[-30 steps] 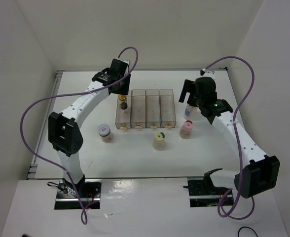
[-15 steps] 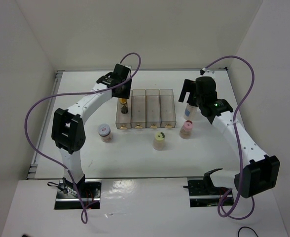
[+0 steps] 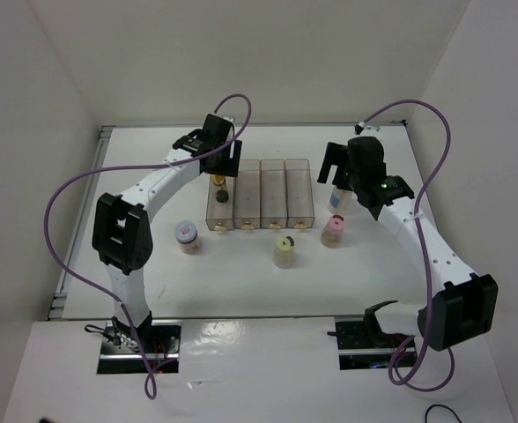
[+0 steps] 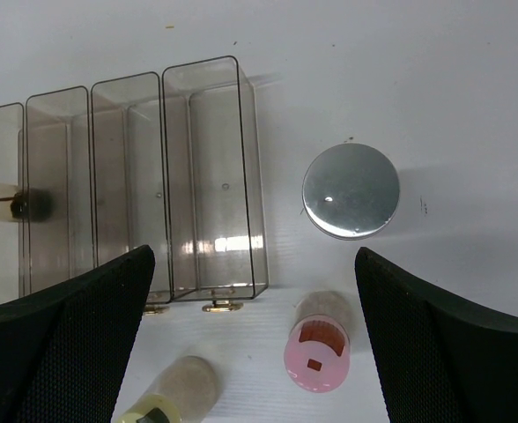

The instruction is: Organize the condiment bottles

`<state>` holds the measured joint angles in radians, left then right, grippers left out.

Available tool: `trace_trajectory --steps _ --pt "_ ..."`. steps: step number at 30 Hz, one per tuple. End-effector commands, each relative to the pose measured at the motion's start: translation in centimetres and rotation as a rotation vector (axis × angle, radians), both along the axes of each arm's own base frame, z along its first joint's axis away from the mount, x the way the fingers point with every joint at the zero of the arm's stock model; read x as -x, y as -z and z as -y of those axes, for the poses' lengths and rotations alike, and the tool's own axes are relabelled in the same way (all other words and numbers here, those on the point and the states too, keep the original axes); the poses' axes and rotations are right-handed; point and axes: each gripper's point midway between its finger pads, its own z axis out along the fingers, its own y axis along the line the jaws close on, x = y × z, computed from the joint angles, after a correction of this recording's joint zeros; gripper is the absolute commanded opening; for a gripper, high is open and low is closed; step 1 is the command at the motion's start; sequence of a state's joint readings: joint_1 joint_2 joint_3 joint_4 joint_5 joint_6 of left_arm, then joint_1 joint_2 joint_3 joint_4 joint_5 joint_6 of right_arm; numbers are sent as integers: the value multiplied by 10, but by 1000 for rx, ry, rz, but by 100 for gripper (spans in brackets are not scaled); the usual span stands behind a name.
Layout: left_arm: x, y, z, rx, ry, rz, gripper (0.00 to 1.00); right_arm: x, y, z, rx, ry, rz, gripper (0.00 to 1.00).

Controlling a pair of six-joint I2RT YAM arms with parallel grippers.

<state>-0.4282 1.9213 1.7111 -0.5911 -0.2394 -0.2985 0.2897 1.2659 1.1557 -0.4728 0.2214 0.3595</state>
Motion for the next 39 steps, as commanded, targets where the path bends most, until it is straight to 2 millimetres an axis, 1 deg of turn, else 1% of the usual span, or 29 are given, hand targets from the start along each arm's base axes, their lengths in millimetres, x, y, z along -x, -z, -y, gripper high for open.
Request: trace_trajectory --steps 1,3,4,6,7,9,10,11,12,14,15,16,17,18,20,21,24,26,27,28,29,30,31,33,34,35,36,38,39 --pt "-2 -24 3 33 -13 52 86 -10 -20 -1 -10 -6 55 99" --pt "-1 -33 0 35 -27 62 90 -10 -20 -3 -14 -14 54 99" --pt "0 -45 -3 38 -35 87 100 -10 -20 -3 -14 -14 54 99" --pt "2 -64 2 53 -26 119 100 -11 -24 -3 -17 -14 63 99" --pt "5 -78 0 64 -26 141 100 -11 -24 -3 -17 -14 63 99" --pt "10 -96 -2 77 -26 167 100 -12 -28 -5 -24 -22 70 99" --pt "18 -113 -1 100 -24 195 100 -12 -28 -5 -24 -22 70 99" --pt "22 -124 -3 111 -24 217 100 -12 -28 -5 -24 -22 70 99" --pt "33 -141 -6 141 -24 246 100 -12 -28 -5 -24 -22 70 99" --pt "46 -153 -9 174 -21 272 100 -10 -32 -6 -31 -30 78 99" --pt "55 -155 -10 196 -22 270 100 -10 -32 -6 -31 -30 78 99" --pt "69 -172 -16 235 -36 307 100 -10 -32 -6 -31 -30 78 99" --pt "80 -155 -20 232 -49 271 100 -10 -32 -6 -31 -30 78 99" --pt "94 -164 -28 259 -71 295 100 -10 -32 -6 -31 -30 78 99" --pt "107 -152 -30 333 -135 273 100 -8 -35 -9 -34 -39 87 99" --pt "122 -130 -34 341 -149 234 100 -9 -37 -10 -36 -39 95 99" --pt "142 -95 -38 367 -205 145 100 -8 -40 -11 -44 -48 103 99" --pt "154 -70 -48 330 -254 86 100 -7 -40 -15 -44 -59 103 99" --pt "156 -63 -52 325 -275 67 100 -5 -44 -15 -47 -59 113 99" --pt "157 -56 -59 308 -306 57 100 -4 -40 -14 -45 -59 104 99" --pt "161 -40 -63 273 -319 17 100 -3 -44 -14 -57 -54 112 99" --pt "160 -28 -68 264 -369 -14 100 -2 -44 -16 -61 -62 111 99" --pt "160 -24 -68 256 -372 -26 100 -1 -38 -16 -66 -57 99 99" --pt "157 -4 -75 190 -404 -56 100 -2 -40 -18 -74 -67 107 99" --pt "160 4 -86 148 -450 -76 100 -2 -36 -18 -79 -62 98 99" --pt "157 5 -87 136 -457 -75 100 -1 -36 -22 -80 -71 97 99" --pt "156 11 -87 123 -459 -92 100 -1 -36 -22 -80 -71 97 99" --pt "153 14 -96 102 -482 -94 100 -1 -36 -22 -80 -71 97 99" --pt "153 17 -94 112 -476 -96 100 0 -32 -21 -77 -71 89 99"
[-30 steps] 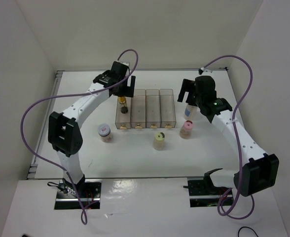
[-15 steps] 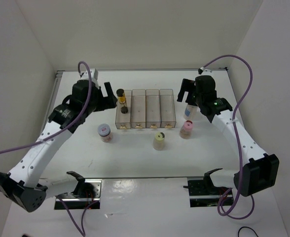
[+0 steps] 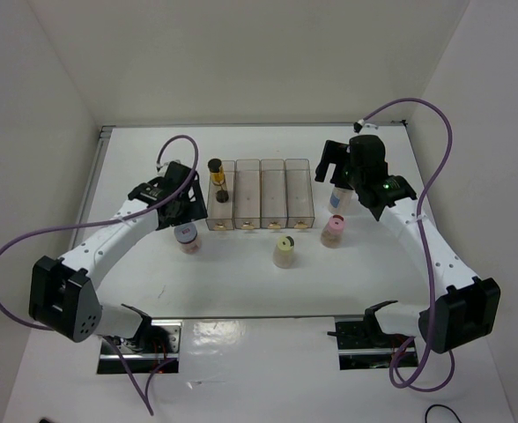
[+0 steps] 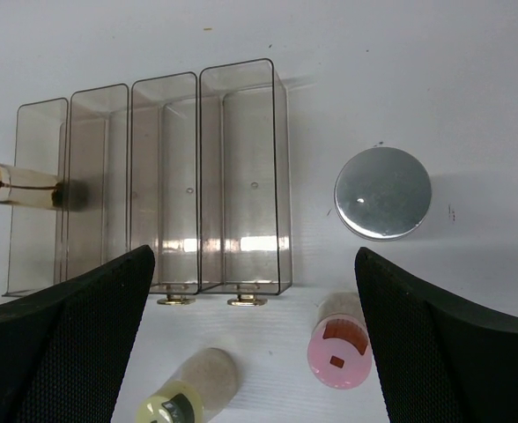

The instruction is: Organize the condiment bottles

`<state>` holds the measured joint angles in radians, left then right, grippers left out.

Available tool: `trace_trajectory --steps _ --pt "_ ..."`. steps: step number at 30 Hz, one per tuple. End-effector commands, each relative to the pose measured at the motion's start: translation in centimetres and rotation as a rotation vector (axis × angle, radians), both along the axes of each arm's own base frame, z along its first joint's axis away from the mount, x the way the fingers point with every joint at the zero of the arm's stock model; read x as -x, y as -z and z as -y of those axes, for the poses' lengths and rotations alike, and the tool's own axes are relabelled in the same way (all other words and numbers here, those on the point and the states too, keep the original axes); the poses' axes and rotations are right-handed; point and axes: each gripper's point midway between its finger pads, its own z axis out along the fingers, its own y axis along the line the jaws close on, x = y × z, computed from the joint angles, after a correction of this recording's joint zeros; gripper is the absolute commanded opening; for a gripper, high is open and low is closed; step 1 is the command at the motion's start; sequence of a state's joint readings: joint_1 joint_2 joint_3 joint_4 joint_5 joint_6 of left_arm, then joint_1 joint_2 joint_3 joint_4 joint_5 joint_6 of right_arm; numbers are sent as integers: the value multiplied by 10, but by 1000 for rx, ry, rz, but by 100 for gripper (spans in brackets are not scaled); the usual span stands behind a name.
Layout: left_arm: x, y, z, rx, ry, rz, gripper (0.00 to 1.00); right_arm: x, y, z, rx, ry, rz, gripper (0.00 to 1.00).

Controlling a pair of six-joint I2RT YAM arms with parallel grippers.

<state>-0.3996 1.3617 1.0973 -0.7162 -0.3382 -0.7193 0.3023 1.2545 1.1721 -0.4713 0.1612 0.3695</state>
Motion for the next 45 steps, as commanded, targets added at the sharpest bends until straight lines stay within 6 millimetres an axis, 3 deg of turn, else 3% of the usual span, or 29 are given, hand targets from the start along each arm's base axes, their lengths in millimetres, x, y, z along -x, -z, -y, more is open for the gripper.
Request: trace_trajectory --steps 1,9,14,25,38,42,45 --pt "-7 -1 -7 -2 -55 25 100 -2 -21 -6 -31 -11 70 99" --pt "6 29 -6 18 -41 -44 100 -4 -17 -6 -20 -16 61 99" --pt "12 39 -9 1 -33 -73 100 -6 -15 -7 -20 -16 61 99" --pt "9 52 -6 -5 -22 -99 90 -7 -12 -7 -17 -16 52 99" --pt "15 59 -7 -8 -18 -127 70 -10 -5 -6 -7 -8 34 99" --pt "16 57 -7 -3 -26 -126 52 -10 -5 -6 -7 -8 34 99" --pt "18 52 -6 5 -22 -128 47 -11 -5 -5 -2 0 36 99"
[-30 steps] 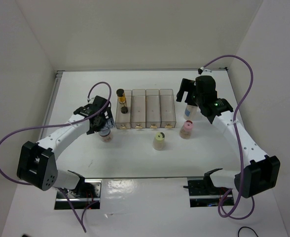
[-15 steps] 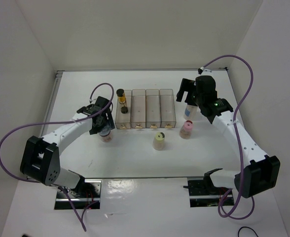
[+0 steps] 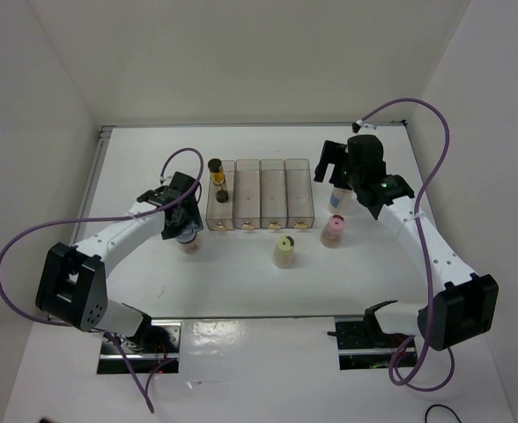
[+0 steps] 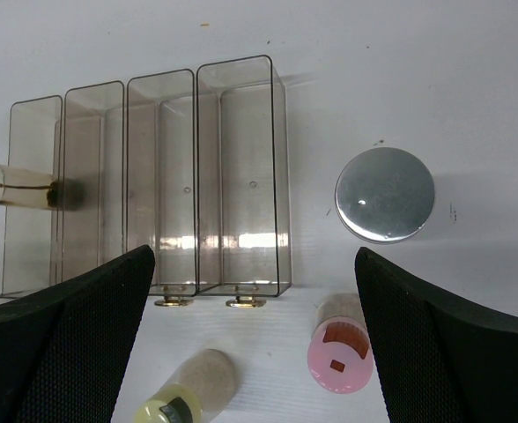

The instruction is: Organize the condiment bottles

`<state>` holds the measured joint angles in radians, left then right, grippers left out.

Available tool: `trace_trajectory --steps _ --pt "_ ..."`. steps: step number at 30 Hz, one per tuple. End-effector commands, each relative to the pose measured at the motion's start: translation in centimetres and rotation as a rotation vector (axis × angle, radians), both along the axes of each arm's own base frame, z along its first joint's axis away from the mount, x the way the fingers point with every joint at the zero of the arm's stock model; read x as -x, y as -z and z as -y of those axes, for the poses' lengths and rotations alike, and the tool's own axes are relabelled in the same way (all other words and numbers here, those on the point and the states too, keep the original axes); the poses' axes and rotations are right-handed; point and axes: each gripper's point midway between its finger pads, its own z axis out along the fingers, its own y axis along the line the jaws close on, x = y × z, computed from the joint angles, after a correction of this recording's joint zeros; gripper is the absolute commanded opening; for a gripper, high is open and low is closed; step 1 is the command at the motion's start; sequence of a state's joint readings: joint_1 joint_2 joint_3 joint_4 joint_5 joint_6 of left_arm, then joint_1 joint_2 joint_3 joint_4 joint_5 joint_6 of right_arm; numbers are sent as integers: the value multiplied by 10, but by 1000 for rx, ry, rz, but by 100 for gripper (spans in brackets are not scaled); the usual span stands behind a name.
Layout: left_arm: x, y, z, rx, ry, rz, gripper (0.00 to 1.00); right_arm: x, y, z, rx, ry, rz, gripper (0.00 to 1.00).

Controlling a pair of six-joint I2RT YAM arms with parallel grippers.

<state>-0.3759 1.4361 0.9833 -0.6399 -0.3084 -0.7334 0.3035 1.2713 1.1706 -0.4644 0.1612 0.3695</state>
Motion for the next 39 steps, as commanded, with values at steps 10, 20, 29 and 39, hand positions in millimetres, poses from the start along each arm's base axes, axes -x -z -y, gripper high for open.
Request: trace_trajectory --steps 10,20,29,39 --pt "2 -41 7 8 57 39 34 -8 -10 -3 -6 1 47 99" --pt "-4 -91 24 -18 179 96 32 -8 -10 -3 -6 1 47 99" --pt "-34 -147 75 2 355 192 36 -10 -7 -1 6 17 41 99" --pt "-75 -158 125 -13 448 232 38 -12 -5 2 21 32 26 99"
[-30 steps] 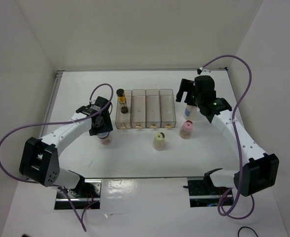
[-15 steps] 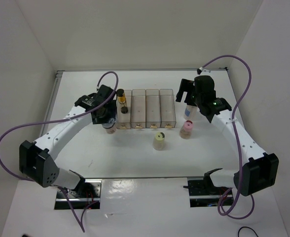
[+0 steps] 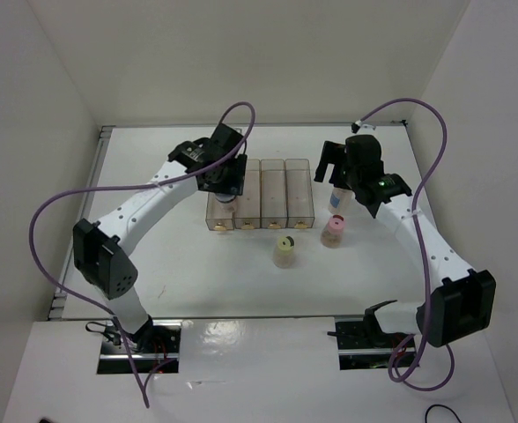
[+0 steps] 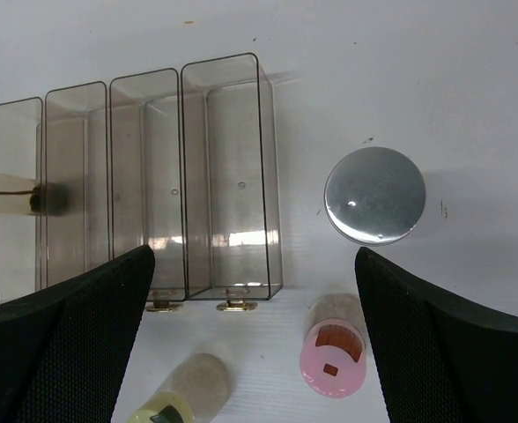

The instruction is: Organize the condiment bottles

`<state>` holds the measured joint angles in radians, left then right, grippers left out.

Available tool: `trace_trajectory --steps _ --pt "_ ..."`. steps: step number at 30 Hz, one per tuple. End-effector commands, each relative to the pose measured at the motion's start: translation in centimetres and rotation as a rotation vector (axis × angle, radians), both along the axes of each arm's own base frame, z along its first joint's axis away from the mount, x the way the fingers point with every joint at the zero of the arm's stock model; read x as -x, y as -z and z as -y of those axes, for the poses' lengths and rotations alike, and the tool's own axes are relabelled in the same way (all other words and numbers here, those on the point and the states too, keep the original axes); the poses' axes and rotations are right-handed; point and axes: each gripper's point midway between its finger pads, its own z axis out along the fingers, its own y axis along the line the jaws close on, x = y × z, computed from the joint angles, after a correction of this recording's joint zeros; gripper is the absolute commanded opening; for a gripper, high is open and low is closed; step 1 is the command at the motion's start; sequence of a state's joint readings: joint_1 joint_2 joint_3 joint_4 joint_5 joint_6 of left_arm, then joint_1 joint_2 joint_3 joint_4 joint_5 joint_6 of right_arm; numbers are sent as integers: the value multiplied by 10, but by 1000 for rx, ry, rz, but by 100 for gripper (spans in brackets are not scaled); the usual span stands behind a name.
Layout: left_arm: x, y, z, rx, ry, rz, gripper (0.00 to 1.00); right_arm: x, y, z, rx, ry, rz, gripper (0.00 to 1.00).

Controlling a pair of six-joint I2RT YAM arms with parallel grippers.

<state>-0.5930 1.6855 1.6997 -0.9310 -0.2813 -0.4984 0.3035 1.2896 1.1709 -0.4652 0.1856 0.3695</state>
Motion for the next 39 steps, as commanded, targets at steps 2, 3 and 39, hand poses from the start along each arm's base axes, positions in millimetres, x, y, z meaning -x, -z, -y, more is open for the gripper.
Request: trace_trajectory --steps 2,3,39 --pt "-25 -21 20 39 30 85 38 -11 -15 2 9 16 49 99" --pt "-30 -24 27 63 41 95 38 -10 -13 2 11 16 41 99" --pt "-82 75 72 29 64 -18 40 13 -9 -21 -55 -121 16 99"
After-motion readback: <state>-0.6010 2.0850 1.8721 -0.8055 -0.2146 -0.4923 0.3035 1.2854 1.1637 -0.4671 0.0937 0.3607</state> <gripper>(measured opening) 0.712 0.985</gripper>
